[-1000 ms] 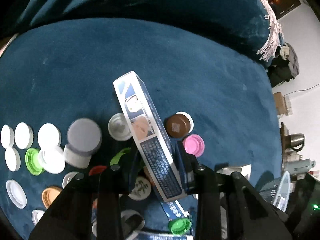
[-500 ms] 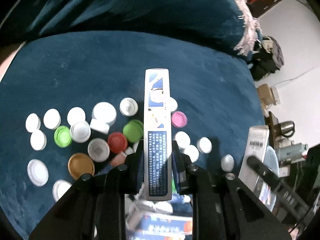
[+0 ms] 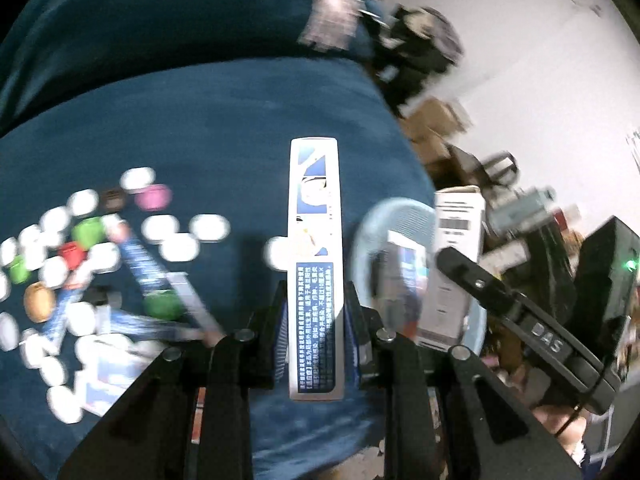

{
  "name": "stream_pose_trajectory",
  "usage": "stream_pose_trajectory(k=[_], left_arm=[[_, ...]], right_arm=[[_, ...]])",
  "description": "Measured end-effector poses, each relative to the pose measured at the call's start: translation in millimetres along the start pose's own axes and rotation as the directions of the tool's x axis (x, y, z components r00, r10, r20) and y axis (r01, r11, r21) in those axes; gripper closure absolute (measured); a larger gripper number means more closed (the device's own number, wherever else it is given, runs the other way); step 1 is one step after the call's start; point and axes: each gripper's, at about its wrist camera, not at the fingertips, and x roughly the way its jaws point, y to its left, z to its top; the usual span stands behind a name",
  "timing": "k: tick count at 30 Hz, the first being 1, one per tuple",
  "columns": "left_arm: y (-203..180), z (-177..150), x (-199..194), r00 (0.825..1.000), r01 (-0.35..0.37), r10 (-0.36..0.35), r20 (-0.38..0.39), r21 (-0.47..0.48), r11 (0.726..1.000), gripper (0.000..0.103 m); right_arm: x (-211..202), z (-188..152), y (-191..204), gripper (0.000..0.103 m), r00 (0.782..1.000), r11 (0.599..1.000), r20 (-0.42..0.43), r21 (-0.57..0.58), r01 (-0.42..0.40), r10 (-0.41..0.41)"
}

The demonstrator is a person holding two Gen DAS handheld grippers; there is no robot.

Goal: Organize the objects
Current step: 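Carry both boxes into the colander and open both grippers, then move both grippers back to the pile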

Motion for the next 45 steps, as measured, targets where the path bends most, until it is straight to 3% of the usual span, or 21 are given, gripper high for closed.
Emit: stream_pose_trajectory(k=[8,12,14,16,18,23,29,35,40,45], left_arm=[[-90.4,-12.8,56.8,0.992,0.110,-0.101,-0.075,0.127,0.986,0.079],[-107.5,-19.4,75.1,0.986,0.151,-0.138,-0.096,0.151,0.977,0.079],[-112.3,-19.3,85.2,0.970,0.224,-0.206,-0.129,0.145,0.964,0.052],[-107.1,-18.8,87.9,0.979,0.180,-0.164,-0.118,0.133,0.975,0.011],[-102.5,-19.1,82.7,0.981,0.176,-0.164,-0.104,0.127,0.976,0.003],[-93.6,-16.7,59.8,0.998,0.053,-0.048,-0.032,0.165,0.985,0.001],[-60.1,-19.0,23.9,0.995,-0.093,0.087,0.041,0.180,0.979,0.001],[-26.9,-13.8,-12.0,0.980,-0.182,0.168,0.109,0.141,0.973,0.001],[19.4,-17.6,-48.6,0.956,-0.265,0.249,0.152,0.096,0.959,0.001],[85.7,-29.8,-76.7,0.934,-0.333,0.336,0.125,-0.040,0.942,0.001]], right_arm=[[-33.9,-0.2,-80.5,0.063,0.991,0.978,0.022,0.164,0.130,-0.135],[-32.9,-2.6,-95.8,0.063,0.967,0.950,-0.015,0.187,0.252,-0.253],[-23.7,-4.3,-101.4,0.061,0.957,0.938,-0.054,0.192,0.290,-0.285],[-12.1,-6.0,-108.9,0.061,0.963,0.937,-0.097,0.226,0.267,-0.251],[-11.8,-9.0,-118.0,0.055,0.962,0.921,-0.105,0.280,0.271,-0.252],[-27.3,-9.7,-121.4,0.029,0.967,0.919,-0.038,0.303,0.253,-0.254],[-26.9,-7.9,-100.4,0.007,0.972,0.940,-0.025,0.248,0.233,-0.235],[-14.7,-10.4,-64.8,0.002,0.977,0.964,-0.028,0.156,0.214,-0.212],[2.4,-12.2,-18.5,0.000,0.983,0.983,-0.042,0.045,0.179,-0.177],[34.6,-17.4,44.8,0.000,0.987,0.986,-0.096,-0.123,0.113,-0.126]])
